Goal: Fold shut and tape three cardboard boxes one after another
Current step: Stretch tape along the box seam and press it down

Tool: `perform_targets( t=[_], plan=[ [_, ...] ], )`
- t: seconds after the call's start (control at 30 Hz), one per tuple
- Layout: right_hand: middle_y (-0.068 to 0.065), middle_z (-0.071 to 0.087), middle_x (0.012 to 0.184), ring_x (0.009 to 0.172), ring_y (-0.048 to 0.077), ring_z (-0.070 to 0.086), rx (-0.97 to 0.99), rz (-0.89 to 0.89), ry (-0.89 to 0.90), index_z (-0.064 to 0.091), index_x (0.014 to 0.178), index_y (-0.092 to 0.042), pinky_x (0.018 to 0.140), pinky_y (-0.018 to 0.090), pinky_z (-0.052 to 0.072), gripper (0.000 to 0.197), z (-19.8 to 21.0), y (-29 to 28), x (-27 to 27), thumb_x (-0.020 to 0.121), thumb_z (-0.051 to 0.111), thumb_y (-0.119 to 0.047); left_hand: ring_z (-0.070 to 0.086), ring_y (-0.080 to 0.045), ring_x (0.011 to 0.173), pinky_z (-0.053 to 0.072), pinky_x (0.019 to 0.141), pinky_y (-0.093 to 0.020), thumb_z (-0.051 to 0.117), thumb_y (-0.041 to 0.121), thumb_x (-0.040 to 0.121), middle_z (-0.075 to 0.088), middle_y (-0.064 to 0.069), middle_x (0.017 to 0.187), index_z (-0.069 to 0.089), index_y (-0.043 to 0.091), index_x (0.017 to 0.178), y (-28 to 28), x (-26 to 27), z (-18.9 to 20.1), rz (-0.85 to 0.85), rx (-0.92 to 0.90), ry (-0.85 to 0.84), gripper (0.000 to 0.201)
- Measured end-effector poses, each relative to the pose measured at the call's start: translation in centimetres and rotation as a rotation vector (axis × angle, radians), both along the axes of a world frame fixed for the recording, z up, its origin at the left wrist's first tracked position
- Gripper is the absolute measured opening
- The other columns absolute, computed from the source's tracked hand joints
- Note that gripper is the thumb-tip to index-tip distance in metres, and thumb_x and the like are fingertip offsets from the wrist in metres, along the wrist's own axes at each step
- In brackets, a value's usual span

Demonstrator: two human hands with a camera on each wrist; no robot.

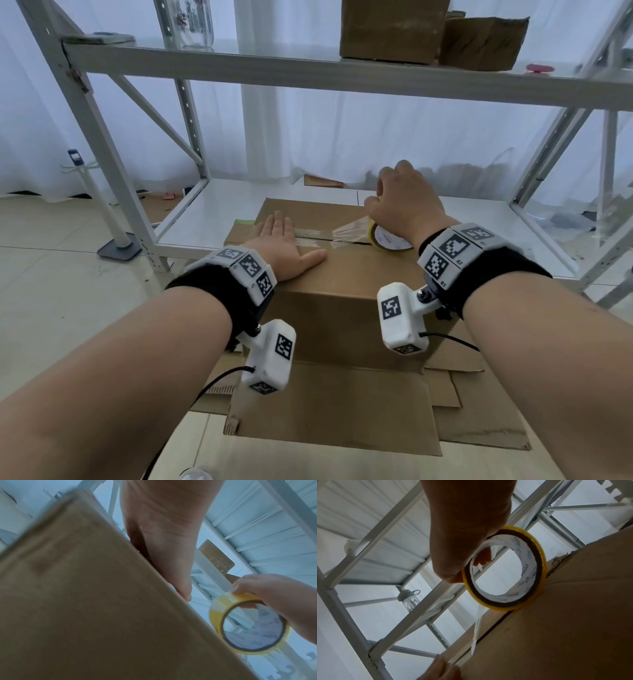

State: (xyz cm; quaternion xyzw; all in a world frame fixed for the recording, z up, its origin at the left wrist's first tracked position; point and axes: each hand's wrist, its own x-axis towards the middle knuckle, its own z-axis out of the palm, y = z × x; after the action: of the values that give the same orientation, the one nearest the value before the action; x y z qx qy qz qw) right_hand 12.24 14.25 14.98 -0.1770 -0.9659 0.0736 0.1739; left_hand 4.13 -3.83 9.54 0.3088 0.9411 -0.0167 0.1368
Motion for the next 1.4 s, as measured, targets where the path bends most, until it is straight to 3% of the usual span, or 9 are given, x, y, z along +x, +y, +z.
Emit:
perform_targets(
  t=[0.23,0.37,0.5,0.7,0.87,0.97,1.07,1.2,1.4],
  plan=[
    [0.01,0.054,0.118,0.108,0.029,0.054,0.205,-0.05,-0.131,0.056,0.116,-0.011,0.077,0.036,0.041,0.043,-0.2,0.2,-0.3,0.094,0.043,-0.046,-0.014,-0.017,0.146,-0.006,0.119,-0.034,0.02,0.072,0.089,-0.019,-0.007,0.158,-0.013,0.011,0.151,4.6,1.8,-0.5,-0.193,0.041,-0.04,0.093],
    [0.01,0.061,0.1,0.095,0.029,0.058,0.184,-0.038,-0.186,0.062,0.097,-0.009,0.072,0.031,0.039,0.037,0.2,0.3,-0.8,0.097,0.041,-0.039,-0.011,-0.015,0.147,-0.005,0.119,-0.032,0.02,0.073,0.088,-0.016,-0.005,0.159,-0.011,0.013,0.152,4.1,1.6,-1.0,-0.185,0.069,-0.034,0.093],
    [0.004,0.048,0.073,0.077,0.025,0.05,0.144,-0.052,-0.199,0.044,0.068,-0.012,0.068,0.032,0.041,0.042,0.4,2.7,0.2,0.092,0.049,-0.046,-0.009,-0.015,0.147,-0.004,0.119,-0.032,0.02,0.073,0.088,-0.014,-0.005,0.16,-0.012,0.012,0.151,4.0,1.9,-0.9,-0.195,0.082,-0.028,0.093],
    [0.0,0.043,0.067,0.077,0.022,0.049,0.293,-0.053,-0.29,0.045,0.083,-0.012,0.067,0.032,0.042,0.047,0.7,3.5,1.4,0.093,0.043,-0.058,-0.009,-0.014,0.147,-0.004,0.119,-0.031,0.02,0.074,0.088,-0.013,-0.003,0.16,-0.011,0.013,0.151,4.0,2.1,-1.0,-0.198,0.089,-0.014,0.093],
    [0.004,0.047,0.081,0.084,0.025,0.048,0.076,-0.096,-0.236,0.042,0.084,-0.014,0.082,0.036,0.045,0.038,1.1,3.7,1.5,0.101,0.031,-0.046,-0.008,-0.013,0.147,-0.004,0.119,-0.031,0.022,0.073,0.088,-0.011,-0.002,0.16,-0.007,0.014,0.152,3.9,2.0,-1.0,-0.204,0.115,-0.008,0.092],
    [0.003,0.052,0.077,0.084,0.026,0.054,-0.009,-0.1,-0.116,0.05,0.076,-0.014,0.074,0.033,0.045,0.034,0.7,4.3,2.0,0.095,0.042,-0.042,-0.002,-0.013,0.147,-0.001,0.118,-0.031,0.024,0.075,0.087,-0.004,0.001,0.161,0.0,0.017,0.153,3.6,2.3,-1.3,-0.192,0.16,0.026,0.091],
    [0.004,0.061,0.088,0.089,0.026,0.057,-0.153,-0.17,-0.001,0.061,0.088,-0.015,0.076,0.034,0.047,0.027,0.2,4.8,3.1,0.087,0.052,-0.041,0.003,-0.013,0.147,0.001,0.117,-0.03,0.027,0.075,0.086,0.001,0.002,0.161,0.005,0.017,0.153,3.4,2.8,-1.3,-0.177,0.191,0.038,0.091],
    [0.003,0.061,0.098,0.094,0.023,0.054,-0.21,-0.187,0.072,0.064,0.108,-0.014,0.075,0.032,0.041,0.044,-0.3,4.1,3.7,0.085,0.058,-0.052,0.007,-0.014,0.147,0.005,0.117,-0.03,0.029,0.074,0.086,0.006,0.001,0.161,0.009,0.016,0.153,3.4,3.0,-1.1,-0.164,0.207,0.054,0.091],
    [0.002,0.058,0.079,0.085,0.025,0.059,-0.092,-0.148,-0.061,0.06,0.087,-0.011,0.065,0.029,0.041,0.034,0.1,4.0,3.7,0.083,0.062,-0.044,0.004,-0.013,0.147,0.003,0.117,-0.029,0.026,0.073,0.088,0.001,0.001,0.161,0.003,0.016,0.154,3.5,3.0,-1.0,-0.16,0.171,0.033,0.09]
  ],
)
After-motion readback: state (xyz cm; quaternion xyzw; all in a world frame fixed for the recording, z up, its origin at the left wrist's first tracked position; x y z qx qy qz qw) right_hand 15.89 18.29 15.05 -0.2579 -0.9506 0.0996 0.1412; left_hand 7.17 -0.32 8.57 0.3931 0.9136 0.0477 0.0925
